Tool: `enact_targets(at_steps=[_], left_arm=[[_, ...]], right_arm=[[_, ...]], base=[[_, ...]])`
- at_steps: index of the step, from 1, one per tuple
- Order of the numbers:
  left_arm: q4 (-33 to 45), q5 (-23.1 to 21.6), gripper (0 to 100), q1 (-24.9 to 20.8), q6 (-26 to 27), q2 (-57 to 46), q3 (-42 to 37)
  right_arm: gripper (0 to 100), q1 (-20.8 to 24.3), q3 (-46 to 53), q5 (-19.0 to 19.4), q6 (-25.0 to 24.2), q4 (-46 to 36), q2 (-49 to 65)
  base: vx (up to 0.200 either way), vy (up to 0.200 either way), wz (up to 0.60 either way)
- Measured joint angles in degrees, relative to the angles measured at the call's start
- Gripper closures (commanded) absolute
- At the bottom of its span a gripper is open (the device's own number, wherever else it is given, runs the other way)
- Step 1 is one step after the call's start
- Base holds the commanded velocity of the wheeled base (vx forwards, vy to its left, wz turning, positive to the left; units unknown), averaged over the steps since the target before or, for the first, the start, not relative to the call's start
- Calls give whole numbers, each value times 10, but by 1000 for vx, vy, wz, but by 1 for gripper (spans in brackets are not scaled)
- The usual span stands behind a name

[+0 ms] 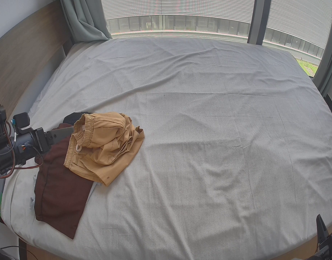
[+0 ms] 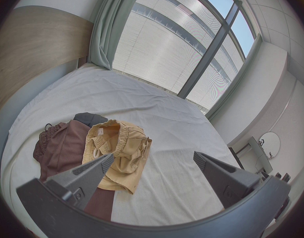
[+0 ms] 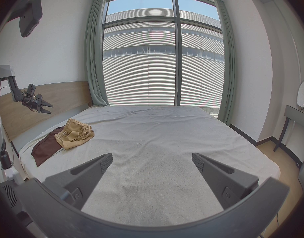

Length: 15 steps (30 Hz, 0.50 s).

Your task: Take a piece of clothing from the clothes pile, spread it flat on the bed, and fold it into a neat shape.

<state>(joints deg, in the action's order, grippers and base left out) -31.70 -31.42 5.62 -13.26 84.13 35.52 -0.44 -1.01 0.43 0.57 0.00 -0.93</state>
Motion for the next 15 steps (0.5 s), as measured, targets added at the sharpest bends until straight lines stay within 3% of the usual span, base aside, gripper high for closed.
enact_targets(at_steps=[15], left_arm=[[-35, 0, 0, -2, 2, 86, 59]], right_arm=[[0, 0, 0, 0, 0, 0, 0]], base=[[0, 0, 0]])
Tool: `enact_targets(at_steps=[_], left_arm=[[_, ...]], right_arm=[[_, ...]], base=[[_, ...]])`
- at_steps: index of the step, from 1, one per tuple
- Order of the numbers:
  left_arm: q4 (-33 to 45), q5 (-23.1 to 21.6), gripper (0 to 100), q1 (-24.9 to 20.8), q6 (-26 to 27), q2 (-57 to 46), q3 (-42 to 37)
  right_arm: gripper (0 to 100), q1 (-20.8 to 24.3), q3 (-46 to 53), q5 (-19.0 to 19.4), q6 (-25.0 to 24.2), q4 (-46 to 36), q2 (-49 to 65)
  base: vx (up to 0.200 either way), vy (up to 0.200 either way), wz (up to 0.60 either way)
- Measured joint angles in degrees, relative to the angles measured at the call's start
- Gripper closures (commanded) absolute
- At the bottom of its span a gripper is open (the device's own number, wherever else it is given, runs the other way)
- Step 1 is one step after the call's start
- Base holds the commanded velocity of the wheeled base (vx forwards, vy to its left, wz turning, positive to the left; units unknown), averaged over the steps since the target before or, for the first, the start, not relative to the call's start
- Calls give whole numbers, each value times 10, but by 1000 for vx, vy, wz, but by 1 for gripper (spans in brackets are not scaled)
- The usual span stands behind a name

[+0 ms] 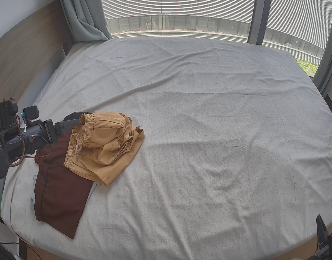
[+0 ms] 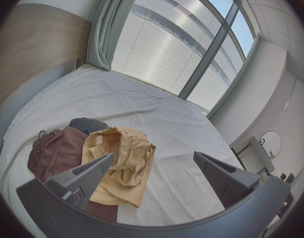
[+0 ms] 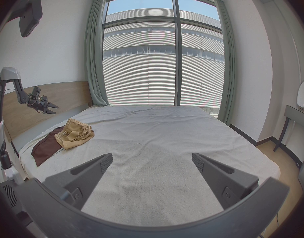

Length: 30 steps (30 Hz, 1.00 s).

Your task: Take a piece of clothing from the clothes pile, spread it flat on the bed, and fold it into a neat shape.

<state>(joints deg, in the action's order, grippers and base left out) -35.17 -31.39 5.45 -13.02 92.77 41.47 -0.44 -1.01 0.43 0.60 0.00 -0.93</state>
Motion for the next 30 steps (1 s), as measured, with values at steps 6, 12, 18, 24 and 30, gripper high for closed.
enact_targets(at_steps=[6, 12, 18, 24, 30], left_arm=[[-44, 0, 0, -5, -1, 47, 17], [-48, -1, 0, -15, -3, 85, 36], [-48, -1, 0, -18, -3, 120, 60], [-49, -1, 0, -21, -3, 148, 85], [-49, -1, 0, -27, -3, 176, 109]], right_arm=[[0, 0, 0, 0, 0, 0, 0], [0, 0, 0, 0, 0, 0, 0], [0, 0, 0, 0, 0, 0, 0], [0, 0, 0, 0, 0, 0, 0], [0, 0, 0, 0, 0, 0, 0]], base=[[0, 0, 0], [0, 0, 0], [0, 0, 0], [0, 0, 0], [0, 0, 0]])
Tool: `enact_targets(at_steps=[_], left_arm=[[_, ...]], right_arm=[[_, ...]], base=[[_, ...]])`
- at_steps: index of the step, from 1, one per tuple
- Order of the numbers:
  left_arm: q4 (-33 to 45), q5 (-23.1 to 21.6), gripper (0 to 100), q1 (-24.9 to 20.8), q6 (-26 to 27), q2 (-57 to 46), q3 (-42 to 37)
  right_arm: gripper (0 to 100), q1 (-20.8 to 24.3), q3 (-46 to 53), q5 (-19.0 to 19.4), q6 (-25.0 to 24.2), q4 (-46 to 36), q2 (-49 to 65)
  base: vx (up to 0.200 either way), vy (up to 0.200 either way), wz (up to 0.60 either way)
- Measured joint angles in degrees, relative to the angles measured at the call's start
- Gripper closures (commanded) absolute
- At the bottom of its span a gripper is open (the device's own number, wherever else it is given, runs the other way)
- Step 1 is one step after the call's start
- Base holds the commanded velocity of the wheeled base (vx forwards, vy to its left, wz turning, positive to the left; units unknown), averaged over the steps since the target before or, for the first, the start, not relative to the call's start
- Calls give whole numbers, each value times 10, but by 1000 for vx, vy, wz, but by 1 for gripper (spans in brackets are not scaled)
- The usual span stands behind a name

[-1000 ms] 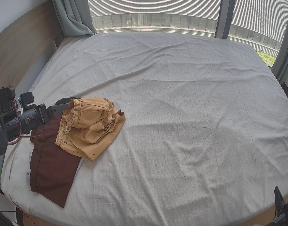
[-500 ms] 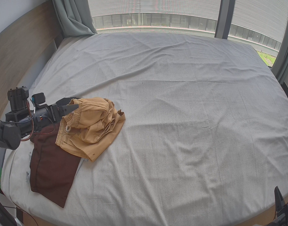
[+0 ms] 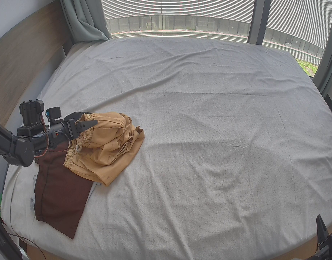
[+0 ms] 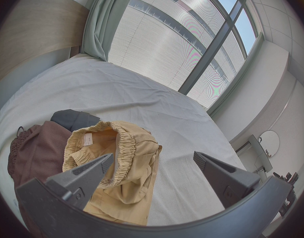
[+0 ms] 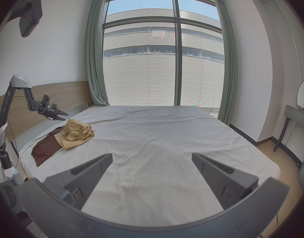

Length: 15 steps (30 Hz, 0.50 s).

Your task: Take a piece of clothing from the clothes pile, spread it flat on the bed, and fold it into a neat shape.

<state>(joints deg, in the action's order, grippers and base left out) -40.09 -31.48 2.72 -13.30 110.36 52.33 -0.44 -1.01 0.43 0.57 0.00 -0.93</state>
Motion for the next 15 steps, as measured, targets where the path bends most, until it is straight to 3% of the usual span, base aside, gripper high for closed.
enact_targets(at_steps=[15], left_arm=[[-24, 2, 0, -28, -2, 69, 48]], right_arm=[[0, 0, 0, 0, 0, 0, 0]], base=[[0, 0, 0]])
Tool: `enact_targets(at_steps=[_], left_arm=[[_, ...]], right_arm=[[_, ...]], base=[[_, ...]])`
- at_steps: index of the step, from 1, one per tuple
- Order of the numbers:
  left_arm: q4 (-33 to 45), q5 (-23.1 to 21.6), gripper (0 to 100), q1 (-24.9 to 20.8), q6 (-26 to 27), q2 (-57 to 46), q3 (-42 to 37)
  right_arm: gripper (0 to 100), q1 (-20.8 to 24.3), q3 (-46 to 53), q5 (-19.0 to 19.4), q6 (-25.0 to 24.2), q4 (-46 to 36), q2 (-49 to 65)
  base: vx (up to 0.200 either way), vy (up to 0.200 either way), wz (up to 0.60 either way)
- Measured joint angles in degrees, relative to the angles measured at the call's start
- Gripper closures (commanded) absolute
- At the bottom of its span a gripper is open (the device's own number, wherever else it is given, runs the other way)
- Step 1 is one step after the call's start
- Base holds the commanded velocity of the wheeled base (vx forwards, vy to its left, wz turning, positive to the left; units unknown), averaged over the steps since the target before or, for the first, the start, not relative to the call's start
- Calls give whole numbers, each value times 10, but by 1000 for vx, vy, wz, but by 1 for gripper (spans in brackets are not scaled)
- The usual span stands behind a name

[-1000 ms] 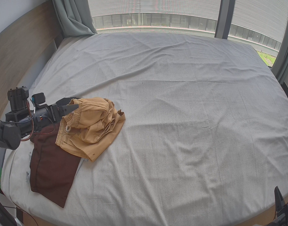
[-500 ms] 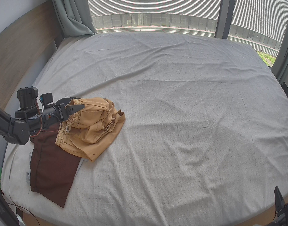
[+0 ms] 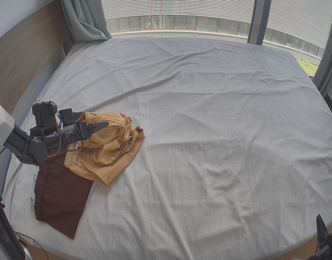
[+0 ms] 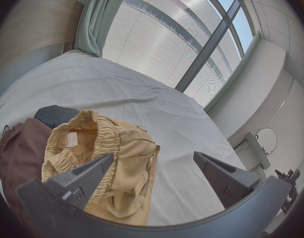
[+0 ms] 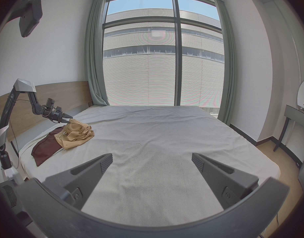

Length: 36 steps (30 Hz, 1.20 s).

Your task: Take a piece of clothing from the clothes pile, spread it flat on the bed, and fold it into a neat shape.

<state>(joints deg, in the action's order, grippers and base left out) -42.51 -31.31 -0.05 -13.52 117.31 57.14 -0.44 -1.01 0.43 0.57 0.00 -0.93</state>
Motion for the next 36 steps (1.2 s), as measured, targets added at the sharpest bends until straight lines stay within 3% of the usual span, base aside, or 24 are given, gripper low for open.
enact_targets(at_steps=[11, 25, 36], left_arm=[[-2, 0, 0, -1, -2, 15, 17], [1, -6, 0, 45, -2, -9, 11], [-1, -7, 0, 29, -2, 12, 24]], right_arm=[[0, 0, 0, 0, 0, 0, 0], [0, 0, 0, 0, 0, 0, 0], [0, 0, 0, 0, 0, 0, 0]], base=[[0, 0, 0], [0, 0, 0], [0, 0, 0]])
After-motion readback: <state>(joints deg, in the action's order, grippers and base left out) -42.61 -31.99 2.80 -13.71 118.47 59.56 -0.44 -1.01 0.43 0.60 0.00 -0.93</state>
